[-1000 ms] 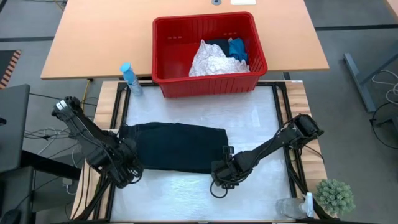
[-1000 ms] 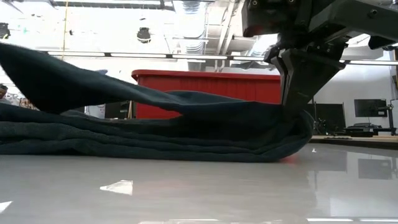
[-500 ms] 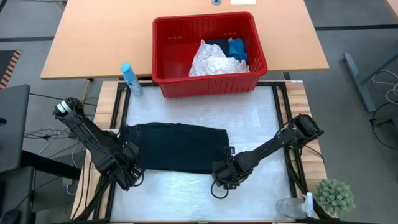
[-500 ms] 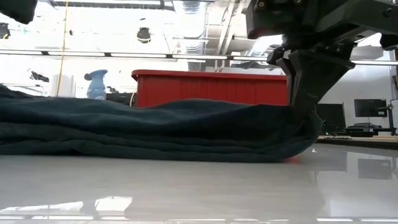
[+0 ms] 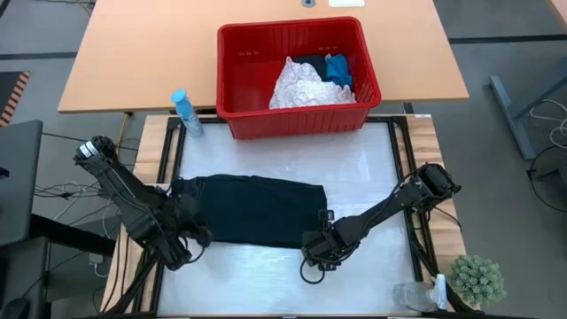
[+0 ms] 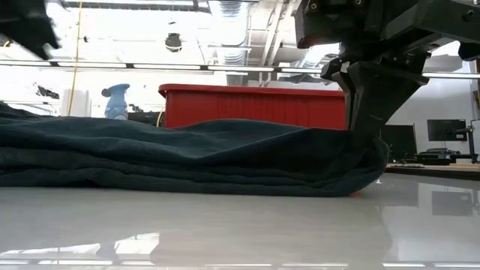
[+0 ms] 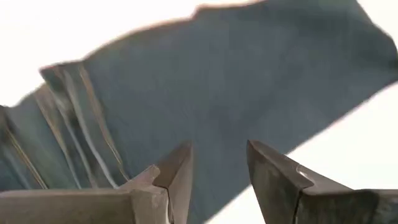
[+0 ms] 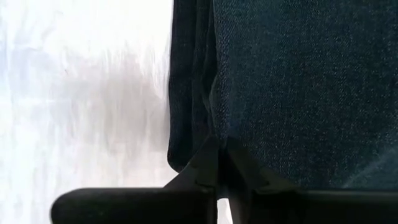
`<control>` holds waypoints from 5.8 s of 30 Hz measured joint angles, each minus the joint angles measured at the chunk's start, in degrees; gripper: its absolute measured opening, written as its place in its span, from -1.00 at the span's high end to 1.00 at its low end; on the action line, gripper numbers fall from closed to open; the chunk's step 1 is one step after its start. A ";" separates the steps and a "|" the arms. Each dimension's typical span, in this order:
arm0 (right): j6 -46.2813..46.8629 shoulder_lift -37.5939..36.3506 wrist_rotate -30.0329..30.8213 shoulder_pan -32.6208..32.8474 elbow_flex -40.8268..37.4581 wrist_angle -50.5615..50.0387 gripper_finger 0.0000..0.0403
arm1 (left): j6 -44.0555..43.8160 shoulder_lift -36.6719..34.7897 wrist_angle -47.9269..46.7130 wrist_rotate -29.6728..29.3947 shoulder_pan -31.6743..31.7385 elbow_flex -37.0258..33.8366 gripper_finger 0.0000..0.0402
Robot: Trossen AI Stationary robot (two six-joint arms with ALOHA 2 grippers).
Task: Fold Laundry from Bin
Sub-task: Fold the black pants from the red bin
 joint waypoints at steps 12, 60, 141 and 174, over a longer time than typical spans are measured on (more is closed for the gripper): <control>-0.02 0.04 0.33 -0.16 0.00 0.14 0.76 | 1.96 -0.92 14.41 -3.05 8.41 -13.84 0.43; -3.78 -9.32 -1.48 -4.96 -5.03 14.48 0.39 | 17.30 -0.89 38.21 4.49 20.93 -32.04 0.99; 0.46 -14.09 -4.73 -33.73 -27.81 36.61 0.71 | 46.89 10.16 37.52 5.12 38.43 -12.49 0.99; -10.08 -22.54 -14.08 -38.06 -27.74 43.29 0.73 | 35.46 6.36 46.93 6.04 37.47 -20.75 0.99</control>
